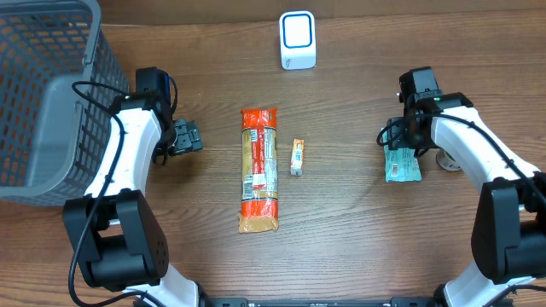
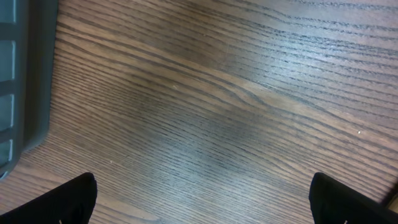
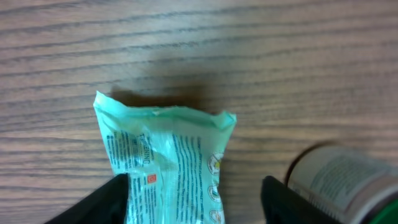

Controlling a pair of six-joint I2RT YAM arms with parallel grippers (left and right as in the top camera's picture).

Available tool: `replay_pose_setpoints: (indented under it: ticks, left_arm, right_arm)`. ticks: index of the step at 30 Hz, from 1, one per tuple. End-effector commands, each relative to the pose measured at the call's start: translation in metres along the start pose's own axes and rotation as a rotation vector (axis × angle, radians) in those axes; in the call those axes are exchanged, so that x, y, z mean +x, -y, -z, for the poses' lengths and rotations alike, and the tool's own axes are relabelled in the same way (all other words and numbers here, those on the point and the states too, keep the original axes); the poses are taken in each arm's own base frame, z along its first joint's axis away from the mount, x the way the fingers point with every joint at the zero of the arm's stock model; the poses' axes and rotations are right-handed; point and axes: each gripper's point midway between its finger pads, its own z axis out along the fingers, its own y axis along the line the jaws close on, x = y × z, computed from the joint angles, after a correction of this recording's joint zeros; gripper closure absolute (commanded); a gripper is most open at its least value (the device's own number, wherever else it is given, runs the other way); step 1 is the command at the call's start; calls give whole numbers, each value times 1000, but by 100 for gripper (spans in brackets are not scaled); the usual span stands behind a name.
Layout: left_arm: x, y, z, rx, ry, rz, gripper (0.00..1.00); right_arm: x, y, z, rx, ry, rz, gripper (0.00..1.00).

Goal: Scan the item barcode
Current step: 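Carry the packet right and lower it beside the jar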

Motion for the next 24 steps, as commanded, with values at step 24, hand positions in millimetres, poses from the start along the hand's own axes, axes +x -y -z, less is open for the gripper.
replay_pose_setpoints:
  ticks: [24]
  left_arm:
    - [-4, -2, 8, -4, 27, -11, 0]
  right_arm:
    - [6, -19, 8, -102, -33, -26, 52]
